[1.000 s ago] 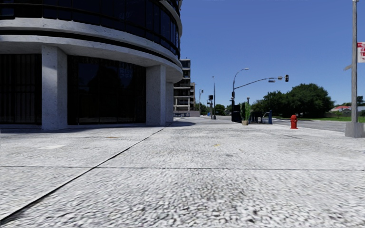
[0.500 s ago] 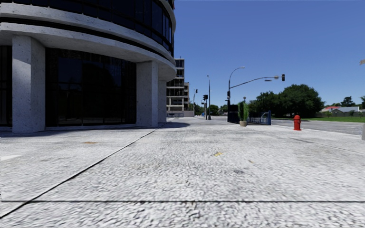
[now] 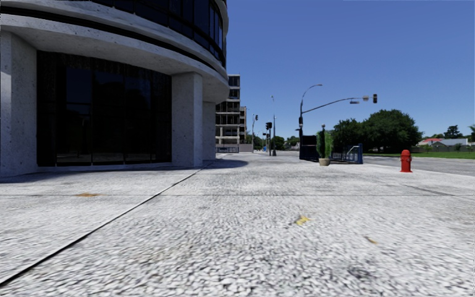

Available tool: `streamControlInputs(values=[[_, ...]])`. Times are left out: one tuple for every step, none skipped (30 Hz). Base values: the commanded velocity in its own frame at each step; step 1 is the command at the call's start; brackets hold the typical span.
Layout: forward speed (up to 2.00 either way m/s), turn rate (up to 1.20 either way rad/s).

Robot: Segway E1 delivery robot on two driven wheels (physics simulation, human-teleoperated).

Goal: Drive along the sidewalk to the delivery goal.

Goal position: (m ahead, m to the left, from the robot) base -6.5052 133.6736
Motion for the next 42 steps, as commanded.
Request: streamControlInputs(values=[[2.0,0.0],[2.0,0.0],[2.0,0.0],[2.0,0.0],[2.0,0.0],[2.0,0.0],[2.0,0.0],[2.0,0.0],[2.0,0.0],[2.0,0.0],[2.0,0.0],[2.0,0.0],[2.0,0.0],[2.0,0.0],[2.0,0.0],[2.0,0.0],[2.0,0.0],[2.0,0.0],[2.0,0.0],[2.0,0.0],[2.0,0.0],[2.0,0.0],[2.0,0.0],[2.0,0.0],[2.0,0.0],[2.0,0.0],[2.0,0.0],[2.0,0.0],[2.0,0.0],[2.0,0.0],[2.0,0.0],[2.0,0.0],[2.0,0.0],[2.0,0.0],[2.0,0.0],[2.0,0.0],[2.0,0.0],[2.0,0.0],[2.0,0.0],[2.0,0.0],[2.0,0.0],[2.0,0.0]])
